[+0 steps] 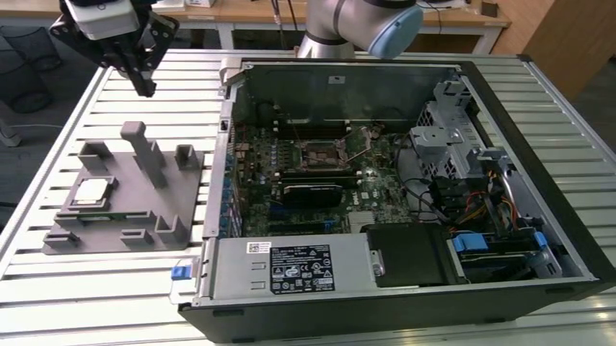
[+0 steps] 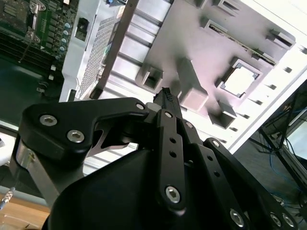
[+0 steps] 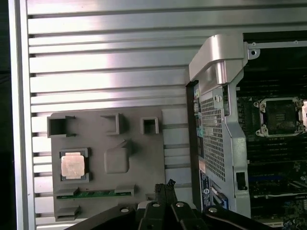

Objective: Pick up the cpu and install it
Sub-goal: 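Reach for the cpu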

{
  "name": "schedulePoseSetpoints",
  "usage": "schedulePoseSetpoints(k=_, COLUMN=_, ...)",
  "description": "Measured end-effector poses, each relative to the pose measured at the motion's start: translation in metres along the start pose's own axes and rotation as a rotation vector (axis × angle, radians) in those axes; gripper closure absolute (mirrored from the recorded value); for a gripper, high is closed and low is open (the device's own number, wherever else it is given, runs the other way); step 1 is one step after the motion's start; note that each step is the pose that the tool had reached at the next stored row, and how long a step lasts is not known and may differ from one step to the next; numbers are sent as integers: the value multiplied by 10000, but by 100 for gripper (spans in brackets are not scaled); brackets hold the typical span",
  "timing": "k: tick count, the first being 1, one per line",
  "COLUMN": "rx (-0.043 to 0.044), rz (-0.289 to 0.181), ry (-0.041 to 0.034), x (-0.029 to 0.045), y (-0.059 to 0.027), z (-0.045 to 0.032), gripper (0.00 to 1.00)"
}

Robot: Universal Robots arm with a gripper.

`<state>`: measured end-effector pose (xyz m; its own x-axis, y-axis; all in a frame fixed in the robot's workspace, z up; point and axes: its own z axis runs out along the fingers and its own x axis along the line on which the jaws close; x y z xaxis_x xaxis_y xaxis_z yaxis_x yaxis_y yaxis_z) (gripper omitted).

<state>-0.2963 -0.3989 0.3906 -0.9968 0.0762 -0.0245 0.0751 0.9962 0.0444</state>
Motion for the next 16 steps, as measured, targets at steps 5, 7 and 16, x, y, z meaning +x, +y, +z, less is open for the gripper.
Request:
schedulePoseSetpoints(k=5, rx=0, rz=-1, ry=1, x=100, y=-8, z=4, gripper=89)
schedulePoseSetpoints(k=7, rx=0, rz=0, ry=1, x=141, y=-11, z=5, gripper=89)
schedulePoseSetpoints(k=16, rx=0, rz=0, ry=1, x=328, y=-28, z=12, gripper=89)
